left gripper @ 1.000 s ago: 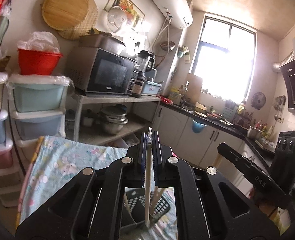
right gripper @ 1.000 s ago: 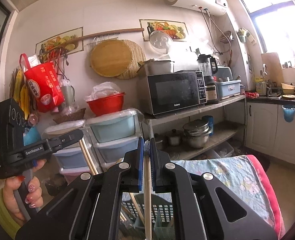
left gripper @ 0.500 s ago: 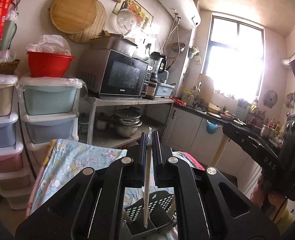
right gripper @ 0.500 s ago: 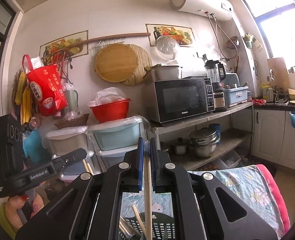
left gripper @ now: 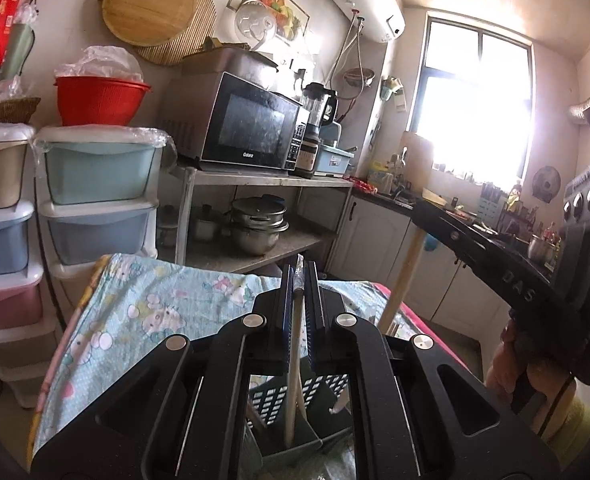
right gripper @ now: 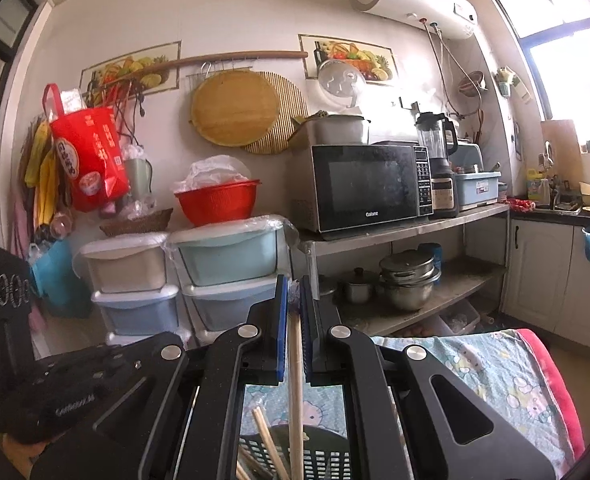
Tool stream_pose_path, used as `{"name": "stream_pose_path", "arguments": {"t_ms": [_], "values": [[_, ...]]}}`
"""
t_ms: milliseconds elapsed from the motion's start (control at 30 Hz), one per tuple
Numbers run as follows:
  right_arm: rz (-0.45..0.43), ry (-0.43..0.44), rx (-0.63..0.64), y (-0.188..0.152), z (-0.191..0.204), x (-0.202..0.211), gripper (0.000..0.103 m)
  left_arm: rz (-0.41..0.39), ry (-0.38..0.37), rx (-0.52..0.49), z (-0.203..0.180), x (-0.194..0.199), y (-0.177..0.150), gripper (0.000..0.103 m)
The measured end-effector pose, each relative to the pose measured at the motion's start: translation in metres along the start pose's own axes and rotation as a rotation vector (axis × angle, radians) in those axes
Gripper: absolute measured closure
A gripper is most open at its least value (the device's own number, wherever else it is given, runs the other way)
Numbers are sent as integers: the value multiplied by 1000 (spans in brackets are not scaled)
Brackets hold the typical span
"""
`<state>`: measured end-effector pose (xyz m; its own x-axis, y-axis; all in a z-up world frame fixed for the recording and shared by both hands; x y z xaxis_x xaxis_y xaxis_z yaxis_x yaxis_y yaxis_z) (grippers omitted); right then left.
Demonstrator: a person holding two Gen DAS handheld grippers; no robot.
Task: Organize utensils
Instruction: 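Carry the upright chopsticks over the green caddy with both grippers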
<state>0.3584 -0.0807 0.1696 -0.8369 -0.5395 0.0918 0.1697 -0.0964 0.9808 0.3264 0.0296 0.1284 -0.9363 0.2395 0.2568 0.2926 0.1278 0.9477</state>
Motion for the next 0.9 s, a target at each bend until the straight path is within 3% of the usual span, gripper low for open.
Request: {"name": "stream_pose_path", "arguments": {"t_ms": [767,900], "values": [[56,-63,-18,-55,-25,-23,96,51,10,17,6,-7,-44,100],[70,-67,-43,-61,-32,-19,90,66,14,20,7,-7,-48,100]]}}
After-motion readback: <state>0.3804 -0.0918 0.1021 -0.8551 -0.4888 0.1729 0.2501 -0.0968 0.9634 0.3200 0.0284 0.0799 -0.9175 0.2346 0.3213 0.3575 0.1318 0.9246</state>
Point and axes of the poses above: each gripper's, at about its wrist camera, not at the fingertips, and x roughly against the way its jaws point, z to its left, y to its top, the point moved 10 cm from there along -x, roughly the way its jaws point, and after that the axes turned 3 degrees about -x, right-handed, at the moved point
